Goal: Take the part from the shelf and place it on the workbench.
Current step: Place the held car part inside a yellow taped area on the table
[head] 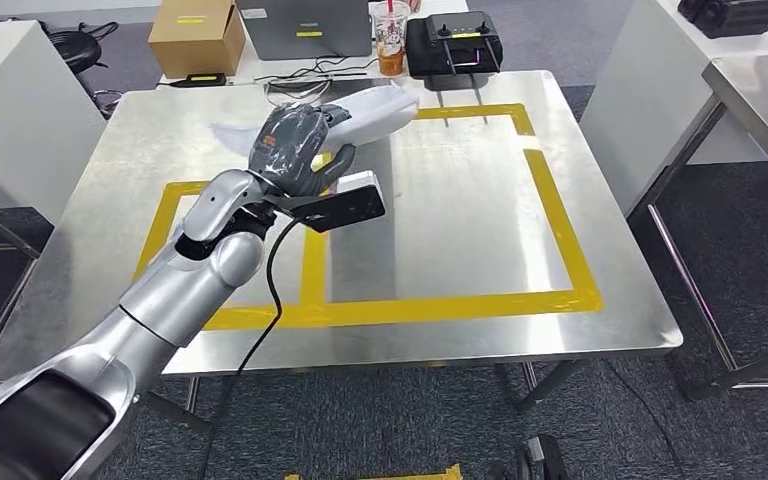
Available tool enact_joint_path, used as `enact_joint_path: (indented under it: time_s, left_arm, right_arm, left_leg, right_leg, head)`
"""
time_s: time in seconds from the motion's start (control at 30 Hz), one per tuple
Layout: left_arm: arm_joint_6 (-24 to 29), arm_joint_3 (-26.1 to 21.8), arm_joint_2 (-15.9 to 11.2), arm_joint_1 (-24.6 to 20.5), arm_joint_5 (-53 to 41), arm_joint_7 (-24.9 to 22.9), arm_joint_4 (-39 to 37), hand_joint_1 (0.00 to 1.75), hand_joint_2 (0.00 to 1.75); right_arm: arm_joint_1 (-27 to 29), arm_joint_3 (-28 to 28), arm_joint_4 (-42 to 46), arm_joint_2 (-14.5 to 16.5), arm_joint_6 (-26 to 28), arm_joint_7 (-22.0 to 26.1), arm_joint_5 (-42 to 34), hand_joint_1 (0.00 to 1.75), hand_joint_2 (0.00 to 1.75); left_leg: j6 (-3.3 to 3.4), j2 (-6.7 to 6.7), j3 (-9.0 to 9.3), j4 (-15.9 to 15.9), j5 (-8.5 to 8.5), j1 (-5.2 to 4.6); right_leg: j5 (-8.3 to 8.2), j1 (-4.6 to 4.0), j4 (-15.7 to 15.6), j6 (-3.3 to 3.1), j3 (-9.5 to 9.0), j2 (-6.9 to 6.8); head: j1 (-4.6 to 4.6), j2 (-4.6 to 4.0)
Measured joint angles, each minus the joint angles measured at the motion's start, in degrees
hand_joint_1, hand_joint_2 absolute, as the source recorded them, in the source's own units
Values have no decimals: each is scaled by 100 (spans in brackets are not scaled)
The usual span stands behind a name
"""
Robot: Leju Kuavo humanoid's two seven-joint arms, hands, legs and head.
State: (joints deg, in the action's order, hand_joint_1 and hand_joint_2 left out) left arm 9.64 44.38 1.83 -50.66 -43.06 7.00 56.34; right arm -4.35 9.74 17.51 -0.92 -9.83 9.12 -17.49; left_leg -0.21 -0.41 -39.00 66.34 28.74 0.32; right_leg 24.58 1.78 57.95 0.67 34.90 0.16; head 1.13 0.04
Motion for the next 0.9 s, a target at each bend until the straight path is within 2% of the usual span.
enact_joint_path:
  time_s: [0.03,0.07,0.1,0.13,0.2,0.23,0.27,0.3,0.4,0.43,0.47,0.53,0.57,0.6,0.63,0.67,0.7,0.73,0.77,0.8,0.9]
  left_arm:
    - [-54,60,39,-60,-29,-49,-181,168,175]
    - [-99,116,74,-99,-57,-103,-356,168,175]
    - [-140,170,110,-128,-87,-162,-532,168,175]
    - [-175,216,147,-160,-120,-214,-696,168,175]
    - [-221,293,224,-250,-174,-279,-985,168,175]
    - [-236,324,265,-305,-190,-289,-1108,168,175]
    - [-252,358,302,-359,-204,-297,-1222,168,175]
    - [-271,393,335,-400,-221,-309,-1336,168,175]
    - [-328,485,404,-446,-286,-346,-1600,168,175]
    - [-346,510,433,-464,-298,-353,-1661,168,175]
    - [-372,536,468,-488,-306,-356,-1722,168,175]
    - [-429,586,532,-518,-308,-367,-1856,168,175]
    - [-464,608,552,-512,-308,-381,-1926,168,175]
    - [-494,629,565,-497,-308,-402,-1994,168,175]
    - [-522,648,576,-482,-308,-427,-2052,168,175]
    - [-541,665,589,-473,-308,-456,-2108,168,175]
    - [-552,677,602,-472,-308,-482,-2151,168,175]
    - [-561,683,613,-477,-308,-511,-2190,168,175]
    - [-570,688,624,-481,-310,-543,-2232,168,175]
    - [-578,690,633,-484,-311,-571,-2276,168,175]
    - [-589,692,642,-481,-315,-619,-2391,168,175]
  right_arm:
    - [-5,16,5,2,-1,-5,0,0,0]
    - [-8,30,9,4,-2,-13,0,0,0]
    - [-8,41,12,7,-4,-22,0,0,0]
    - [-8,52,17,11,-8,-31,0,0,0]
    - [-14,73,31,26,-21,-48,-2,0,0]
    - [-23,86,39,35,-29,-52,-5,0,0]
    - [-32,98,43,44,-38,-60,-9,0,0]
    - [-39,113,46,54,-46,-67,-13,0,0]
    - [-46,145,52,72,-58,-88,-17,0,0]
    - [-47,150,54,72,-60,-91,-17,0,0]
    - [-50,153,56,70,-62,-93,-20,0,0]
    - [-53,156,57,63,-64,-98,-27,0,0]
    - [-51,157,56,61,-64,-101,-32,0,0]
    - [-45,157,56,58,-64,-103,-34,0,0]
    - [-42,158,55,57,-64,-106,-37,0,0]
    - [-41,158,55,54,-64,-110,-42,0,0]
    - [-44,158,55,49,-64,-114,-47,0,0]
    - [-48,158,55,46,-63,-119,-55,0,0]
    - [-50,158,55,43,-63,-123,-62,0,0]
    - [-48,158,55,42,-62,-126,-69,0,0]
    - [-39,159,55,41,-62,-132,-85,0,0]
  left_leg:
    - [-19,6,-203,405,154,10]
    - [-28,8,-369,717,239,16]
    - [-26,8,-451,841,224,18]
    - [-10,8,-421,725,101,19]
    - [68,9,-97,-23,-302,4]
    - [111,14,88,-400,-440,-11]
    - [143,19,217,-655,-511,-29]
    - [164,22,282,-778,-517,-47]
    - [211,21,337,-877,-538,-59]
    - [240,21,360,-926,-565,-48]
    - [266,17,381,-972,-591,-35]
    - [294,9,386,-996,-605,-38]
    - [297,6,386,-994,-604,-45]
    - [299,5,386,-992,-602,-49]
    - [297,1,386,-987,-600,-50]
    - [289,-3,386,-976,-595,-46]
    - [272,-10,384,-953,-583,-40]
    - [243,-19,371,-918,-561,-48]
    - [213,-25,358,-884,-540,-57]
    - [184,-30,344,-858,-525,-66]
    - [127,-30,321,-833,-505,-57]
  right_leg:
    - [2,-2,0,-11,0,0]
    - [4,-4,1,-13,-1,1]
    - [7,-7,1,-15,-4,4]
    - [8,-12,2,-15,-8,10]
    - [10,-25,0,-13,-19,20]
    - [10,-45,-1,-10,-15,23]
    - [9,-58,-2,-4,-6,21]
    - [8,-63,-5,9,4,18]
    - [12,-64,-13,90,23,3]
    - [58,-71,66,102,70,-3]
    - [156,-79,266,96,171,-8]
    - [456,-83,1002,52,530,-12]
    - [581,-80,1385,50,721,-12]
    - [631,-75,1609,71,842,-12]
    - [587,-65,1600,115,849,-13]
    - [454,-50,1339,175,731,-15]
    - [277,-30,904,234,517,-17]
    - [133,-25,493,260,300,-13]
    - [35,-21,192,249,141,-9]
    - [-7,-28,32,215,54,-3]
    - [-17,-31,5,87,39,7]
  head:
    - [9,0]
    - [9,0]
    - [10,0]
    - [12,0]
    - [11,0]
    - [9,0]
    - [8,0]
    - [6,0]
    - [6,0]
    - [2,0]
    - [-7,0]
    - [-21,0]
    - [-23,0]
    - [-23,0]
    - [-24,0]
    - [-24,0]
    - [-25,0]
    - [-27,0]
    - [-25,0]
    - [-24,0]
    - [-24,0]
